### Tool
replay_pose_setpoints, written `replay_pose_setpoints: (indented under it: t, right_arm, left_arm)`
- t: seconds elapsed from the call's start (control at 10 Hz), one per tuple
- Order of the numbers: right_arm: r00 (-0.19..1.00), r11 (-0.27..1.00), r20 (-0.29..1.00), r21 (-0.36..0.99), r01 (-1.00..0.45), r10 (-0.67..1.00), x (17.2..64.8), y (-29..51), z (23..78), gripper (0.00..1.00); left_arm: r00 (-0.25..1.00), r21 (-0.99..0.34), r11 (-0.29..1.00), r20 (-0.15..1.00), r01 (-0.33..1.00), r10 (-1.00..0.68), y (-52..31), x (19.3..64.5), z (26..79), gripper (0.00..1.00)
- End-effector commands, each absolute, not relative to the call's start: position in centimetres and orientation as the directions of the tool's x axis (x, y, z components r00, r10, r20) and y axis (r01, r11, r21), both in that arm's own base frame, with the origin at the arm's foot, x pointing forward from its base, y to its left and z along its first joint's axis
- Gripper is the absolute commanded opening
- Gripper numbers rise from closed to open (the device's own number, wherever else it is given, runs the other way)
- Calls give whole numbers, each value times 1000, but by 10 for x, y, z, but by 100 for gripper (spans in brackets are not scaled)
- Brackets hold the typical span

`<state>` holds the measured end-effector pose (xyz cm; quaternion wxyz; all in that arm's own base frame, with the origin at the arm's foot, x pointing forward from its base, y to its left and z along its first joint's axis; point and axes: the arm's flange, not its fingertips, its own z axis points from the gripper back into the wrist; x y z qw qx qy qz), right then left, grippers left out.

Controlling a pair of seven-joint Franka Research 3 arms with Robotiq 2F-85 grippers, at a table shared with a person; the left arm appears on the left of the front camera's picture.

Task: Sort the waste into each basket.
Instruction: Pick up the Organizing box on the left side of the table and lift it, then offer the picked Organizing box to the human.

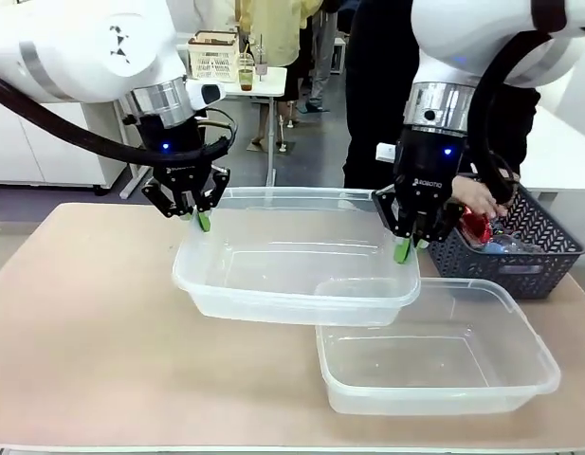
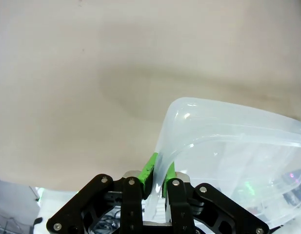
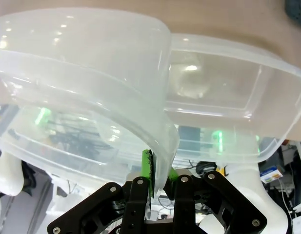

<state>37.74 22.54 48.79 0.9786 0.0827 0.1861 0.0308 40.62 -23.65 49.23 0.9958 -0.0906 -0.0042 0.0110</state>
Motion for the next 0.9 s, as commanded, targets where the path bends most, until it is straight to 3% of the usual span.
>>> replay_pose_setpoints:
  t: [0.0, 0.1, 0.2, 0.8]
  right_arm:
    - [907, 956, -398, 294, -17, 139, 377, 236, 484, 6]
    - [911, 966, -405, 256, 35, 75, 376, 247, 480, 6]
    - [922, 981, -375, 193, -24, 96, 379, 224, 485, 6]
    - [922, 981, -375, 193, -24, 96, 379, 224, 485, 6]
  left_arm:
    - [997, -210, 974, 5, -78, 81, -257, 411, 501, 7]
    - [1000, -180, 983, 6, -21, 23, -236, 406, 492, 7]
    - [1000, -180, 983, 6, -21, 23, -236, 406, 492, 7]
    - [1000, -180, 983, 6, -21, 23, -236, 406, 492, 7]
